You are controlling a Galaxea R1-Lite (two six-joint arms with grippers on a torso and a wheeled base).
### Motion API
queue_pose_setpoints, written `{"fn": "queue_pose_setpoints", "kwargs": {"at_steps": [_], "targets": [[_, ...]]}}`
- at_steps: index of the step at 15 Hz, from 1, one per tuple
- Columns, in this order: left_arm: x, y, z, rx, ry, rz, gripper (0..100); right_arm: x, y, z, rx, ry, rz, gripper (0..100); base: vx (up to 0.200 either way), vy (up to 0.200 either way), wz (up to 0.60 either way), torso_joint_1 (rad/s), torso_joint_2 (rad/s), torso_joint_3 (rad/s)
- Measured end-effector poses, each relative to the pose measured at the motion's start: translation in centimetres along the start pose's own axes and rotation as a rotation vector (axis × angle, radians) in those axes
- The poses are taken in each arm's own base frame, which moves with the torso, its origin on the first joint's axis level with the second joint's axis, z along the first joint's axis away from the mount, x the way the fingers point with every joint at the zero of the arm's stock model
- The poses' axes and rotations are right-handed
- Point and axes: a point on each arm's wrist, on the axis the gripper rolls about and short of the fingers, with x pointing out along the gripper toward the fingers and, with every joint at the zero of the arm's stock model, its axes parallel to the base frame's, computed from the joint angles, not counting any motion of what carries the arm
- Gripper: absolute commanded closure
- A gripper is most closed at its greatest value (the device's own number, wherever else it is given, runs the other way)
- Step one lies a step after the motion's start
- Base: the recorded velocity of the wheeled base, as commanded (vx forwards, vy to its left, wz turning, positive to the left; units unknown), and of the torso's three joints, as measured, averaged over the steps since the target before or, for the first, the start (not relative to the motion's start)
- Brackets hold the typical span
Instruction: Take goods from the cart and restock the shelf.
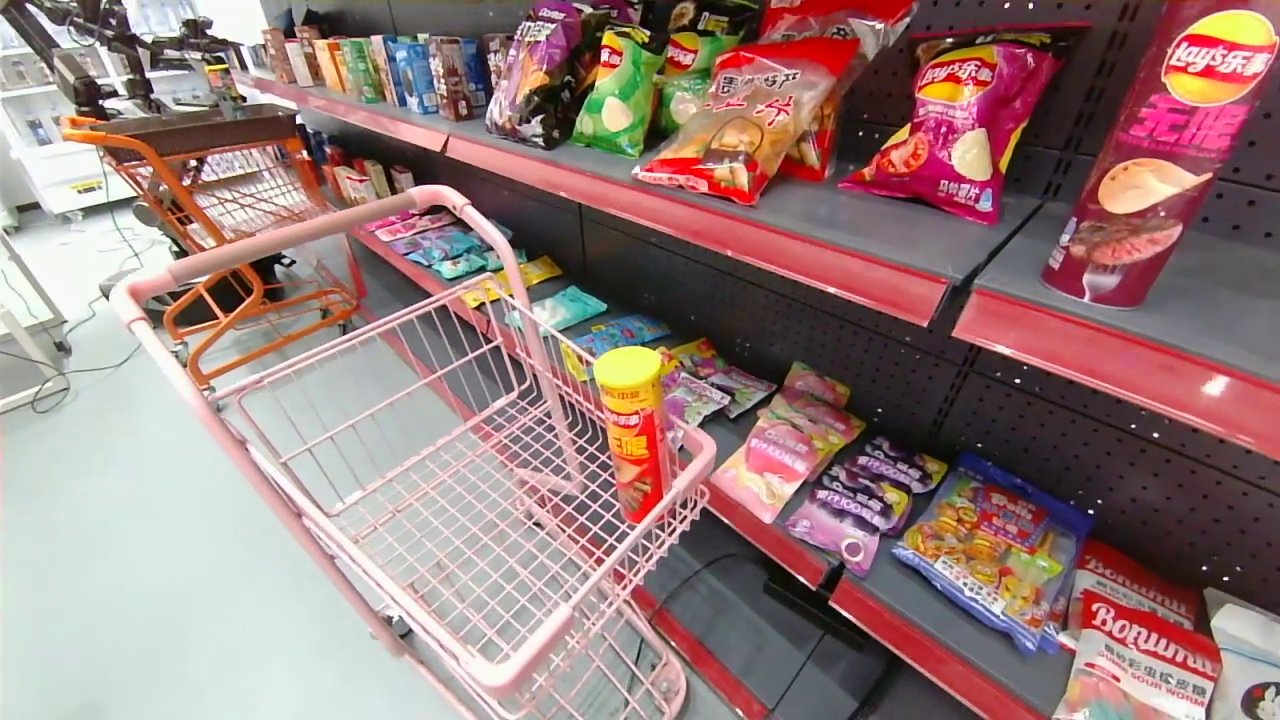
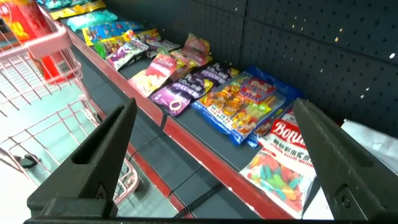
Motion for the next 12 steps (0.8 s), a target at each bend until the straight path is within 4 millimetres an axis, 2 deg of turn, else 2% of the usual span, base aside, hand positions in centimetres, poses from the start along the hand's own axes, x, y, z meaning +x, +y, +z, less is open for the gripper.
{"fn": "queue_pose_setpoints", "kwargs": {"at_steps": [3, 12], "targets": [[0.0, 0.0, 0.0, 0.0, 0.0, 0.0, 0, 0.0, 0.0, -0.02, 0.0, 0.001, 0.0, 0, 0.0, 0.0, 0.0, -0.035, 0.16, 0.123], [-0.01, -0.04, 0.04, 0.002, -0.002, -0.018, 0, 0.0, -0.01, -0.02, -0.001, 0.001, -0.004, 0, 0.0, 0.0, 0.0, 0.0, 0.01, 0.004]]}}
